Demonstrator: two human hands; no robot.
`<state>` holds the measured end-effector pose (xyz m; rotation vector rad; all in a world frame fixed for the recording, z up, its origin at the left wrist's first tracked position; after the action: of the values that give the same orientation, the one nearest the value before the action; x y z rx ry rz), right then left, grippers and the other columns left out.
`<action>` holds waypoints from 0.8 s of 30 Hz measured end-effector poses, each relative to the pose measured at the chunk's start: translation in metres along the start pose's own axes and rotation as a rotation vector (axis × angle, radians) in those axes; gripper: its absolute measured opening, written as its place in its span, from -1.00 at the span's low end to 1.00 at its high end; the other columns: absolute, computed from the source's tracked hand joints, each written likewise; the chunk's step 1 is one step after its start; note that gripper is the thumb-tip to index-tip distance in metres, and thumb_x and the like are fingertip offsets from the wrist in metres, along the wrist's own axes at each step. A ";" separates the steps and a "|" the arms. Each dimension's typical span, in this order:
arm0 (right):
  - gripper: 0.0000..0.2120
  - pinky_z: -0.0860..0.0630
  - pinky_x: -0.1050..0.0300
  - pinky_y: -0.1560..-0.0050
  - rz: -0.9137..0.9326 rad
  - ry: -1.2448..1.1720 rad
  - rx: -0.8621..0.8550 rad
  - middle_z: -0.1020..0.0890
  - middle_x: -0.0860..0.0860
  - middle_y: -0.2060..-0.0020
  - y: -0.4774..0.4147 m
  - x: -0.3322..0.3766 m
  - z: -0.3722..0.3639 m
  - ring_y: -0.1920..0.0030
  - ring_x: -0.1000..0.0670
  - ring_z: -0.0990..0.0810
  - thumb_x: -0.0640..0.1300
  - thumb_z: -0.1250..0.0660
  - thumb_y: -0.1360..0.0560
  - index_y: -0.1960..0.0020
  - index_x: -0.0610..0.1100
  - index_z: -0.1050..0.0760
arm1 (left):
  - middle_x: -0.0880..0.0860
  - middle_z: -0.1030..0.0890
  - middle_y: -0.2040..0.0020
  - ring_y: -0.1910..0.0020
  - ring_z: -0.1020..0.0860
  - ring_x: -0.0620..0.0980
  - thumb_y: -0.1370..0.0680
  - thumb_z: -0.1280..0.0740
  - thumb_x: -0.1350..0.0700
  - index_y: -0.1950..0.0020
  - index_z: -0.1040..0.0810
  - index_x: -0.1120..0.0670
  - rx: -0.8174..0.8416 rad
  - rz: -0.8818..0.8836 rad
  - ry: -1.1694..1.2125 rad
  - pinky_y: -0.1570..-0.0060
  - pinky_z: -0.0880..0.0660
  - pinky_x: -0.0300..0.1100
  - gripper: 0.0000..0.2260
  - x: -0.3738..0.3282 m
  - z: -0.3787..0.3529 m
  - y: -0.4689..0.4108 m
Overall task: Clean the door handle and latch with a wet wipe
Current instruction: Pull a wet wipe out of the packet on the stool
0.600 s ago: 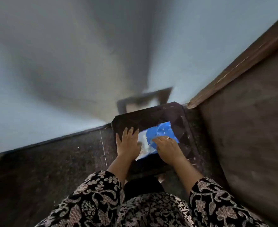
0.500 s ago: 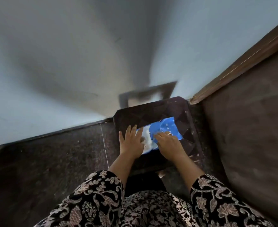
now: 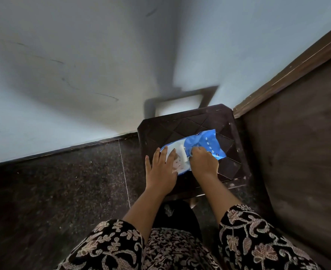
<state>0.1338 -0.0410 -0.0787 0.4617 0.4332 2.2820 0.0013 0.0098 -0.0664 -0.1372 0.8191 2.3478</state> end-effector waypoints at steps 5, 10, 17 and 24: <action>-0.81 -0.45 0.05 0.21 -0.047 -0.039 -0.031 -0.56 -0.12 -0.06 -0.002 0.000 -0.005 0.00 -0.20 -0.59 -0.26 -0.13 -0.56 -0.10 -0.18 -0.47 | 0.00 0.04 -0.58 -0.56 0.12 0.04 -0.57 -0.17 -0.03 -0.56 0.03 -0.08 -0.024 0.010 0.024 -0.48 0.15 0.17 -0.39 0.002 -0.003 0.011; -0.82 -0.45 0.04 0.22 -0.074 -0.096 -0.078 -0.57 -0.10 -0.05 -0.004 0.000 -0.010 0.03 -0.19 -0.61 -0.27 -0.15 -0.56 -0.09 -0.17 -0.47 | -0.01 0.07 -0.59 -0.56 0.13 0.04 -0.57 -0.18 -0.06 -0.56 0.07 -0.10 -0.027 0.015 0.023 -0.48 0.15 0.16 -0.36 0.005 -0.006 0.017; -0.79 -0.44 0.05 0.19 -0.011 0.002 -0.044 -0.55 -0.09 -0.08 -0.007 0.005 -0.013 -0.03 -0.17 -0.58 -0.30 -0.16 -0.54 -0.14 -0.18 -0.45 | -0.01 0.06 -0.59 -0.56 0.11 0.04 -0.57 -0.17 -0.07 -0.56 0.07 -0.09 -0.025 0.025 -0.007 -0.48 0.12 0.16 -0.37 0.012 -0.009 0.016; -0.78 -0.50 -0.02 0.16 0.066 0.012 -0.052 -0.52 -0.12 -0.09 -0.005 0.007 -0.011 -0.02 -0.20 -0.58 -0.25 -0.14 -0.56 -0.18 -0.23 -0.41 | 0.00 0.07 -0.59 -0.56 0.12 0.06 -0.58 -0.17 -0.08 -0.57 0.07 -0.08 -0.013 0.038 0.009 -0.48 0.12 0.16 -0.37 0.014 -0.006 0.013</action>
<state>0.1274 -0.0346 -0.0891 0.4428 0.3690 2.3546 -0.0186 0.0062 -0.0682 -0.1385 0.8179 2.3899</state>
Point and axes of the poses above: each hand's wrist, its own y-axis away from the middle knuckle, its own z-axis out of the back of the hand, x = y × z, the point moved 7 cm from there along -y, towards the middle knuckle
